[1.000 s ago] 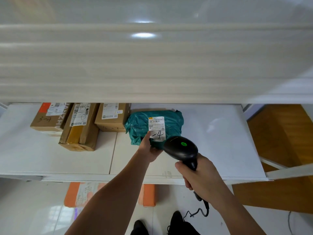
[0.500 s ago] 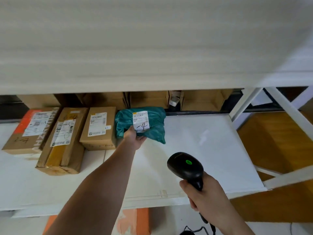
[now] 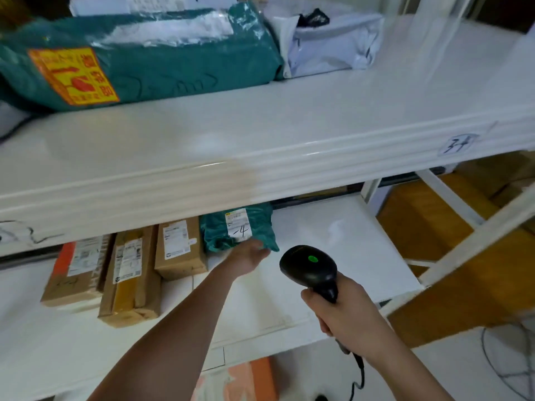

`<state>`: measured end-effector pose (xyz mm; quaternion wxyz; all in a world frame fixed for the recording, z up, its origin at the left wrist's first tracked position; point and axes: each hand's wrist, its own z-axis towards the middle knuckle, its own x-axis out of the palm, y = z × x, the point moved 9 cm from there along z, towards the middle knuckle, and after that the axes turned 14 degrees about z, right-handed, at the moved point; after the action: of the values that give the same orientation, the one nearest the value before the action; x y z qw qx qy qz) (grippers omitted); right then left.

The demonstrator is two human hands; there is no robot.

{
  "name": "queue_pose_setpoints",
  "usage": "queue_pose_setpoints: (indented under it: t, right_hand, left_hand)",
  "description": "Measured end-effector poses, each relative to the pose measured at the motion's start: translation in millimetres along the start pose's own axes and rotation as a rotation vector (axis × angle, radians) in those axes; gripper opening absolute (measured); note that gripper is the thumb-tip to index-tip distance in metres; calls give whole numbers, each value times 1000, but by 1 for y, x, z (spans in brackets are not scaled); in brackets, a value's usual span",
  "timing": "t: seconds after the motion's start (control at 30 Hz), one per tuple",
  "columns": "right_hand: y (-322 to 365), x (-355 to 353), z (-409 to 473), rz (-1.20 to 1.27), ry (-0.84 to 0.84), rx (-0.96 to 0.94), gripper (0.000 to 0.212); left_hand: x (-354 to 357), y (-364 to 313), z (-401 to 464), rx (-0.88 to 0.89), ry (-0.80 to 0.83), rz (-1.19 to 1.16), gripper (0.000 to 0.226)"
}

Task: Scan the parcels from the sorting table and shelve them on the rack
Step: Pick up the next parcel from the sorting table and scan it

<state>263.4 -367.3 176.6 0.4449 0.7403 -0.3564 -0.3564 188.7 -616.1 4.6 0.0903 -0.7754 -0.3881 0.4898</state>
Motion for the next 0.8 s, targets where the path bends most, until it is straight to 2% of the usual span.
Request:
queue_pose_setpoints:
  t: [0.03, 0.17, 0.23, 0.37, 0.5, 0.63, 0.8]
  right_hand:
    - [1, -3, -10, 15, -24, 7, 14]
    - [-4, -28, -57, 95, -153, 34, 14]
    - [-8, -48, -84, 123, -240, 36, 14]
    - [-17, -99, -139, 219, -420, 74, 7]
    - [-22, -163, -199, 211, -603, 6, 7]
    - [-40, -222, -257, 212, -739, -13, 8]
    - [-70, -291, -315, 225, -819, 6, 12]
  left_hand:
    - [-4, -20, -8, 97, -16, 106, 73]
    - [-4, -94, -44, 337, -74, 523, 73]
    - [5, -132, -63, 436, -90, 637, 79]
    - [47, -202, -91, 539, 58, 650, 83]
    - [99, -283, -130, 659, 200, 690, 78]
    - [160, -367, -169, 786, 216, 676, 65]
    - [222, -459, -204, 897, 136, 656, 67]
